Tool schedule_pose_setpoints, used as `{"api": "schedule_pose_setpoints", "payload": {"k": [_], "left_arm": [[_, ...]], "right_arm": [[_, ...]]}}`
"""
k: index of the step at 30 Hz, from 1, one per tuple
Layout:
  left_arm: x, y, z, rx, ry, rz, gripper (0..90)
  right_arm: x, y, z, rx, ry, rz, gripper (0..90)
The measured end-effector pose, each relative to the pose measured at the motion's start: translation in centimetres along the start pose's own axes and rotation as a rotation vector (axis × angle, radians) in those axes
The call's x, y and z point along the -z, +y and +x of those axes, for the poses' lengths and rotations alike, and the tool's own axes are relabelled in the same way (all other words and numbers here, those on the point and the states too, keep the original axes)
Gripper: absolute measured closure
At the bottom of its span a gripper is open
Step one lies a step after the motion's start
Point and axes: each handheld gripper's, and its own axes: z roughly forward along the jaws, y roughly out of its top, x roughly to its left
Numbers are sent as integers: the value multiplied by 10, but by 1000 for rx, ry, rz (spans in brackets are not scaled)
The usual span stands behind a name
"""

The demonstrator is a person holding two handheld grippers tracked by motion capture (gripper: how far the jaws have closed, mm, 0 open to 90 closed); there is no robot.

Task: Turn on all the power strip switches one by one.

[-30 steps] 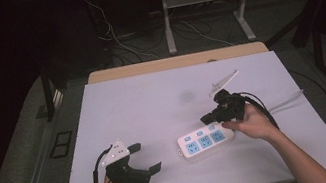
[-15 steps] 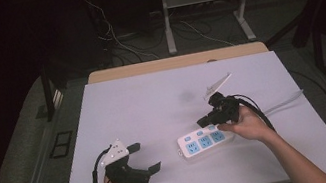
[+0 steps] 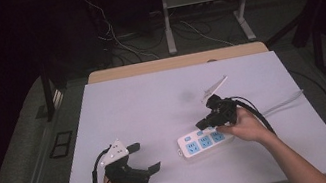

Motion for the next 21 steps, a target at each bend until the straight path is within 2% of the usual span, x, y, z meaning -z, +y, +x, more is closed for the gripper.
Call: {"api": "schedule_pose_setpoints", "payload": {"k": [13, 21], "left_arm": [[0, 0, 0, 0, -2, 0, 0], [-1, 0, 0, 0, -5, 3, 0]], "right_arm": [[-12, -2, 2, -2, 5, 42, 899], [-13, -3, 1, 9, 11, 30, 900]]}}
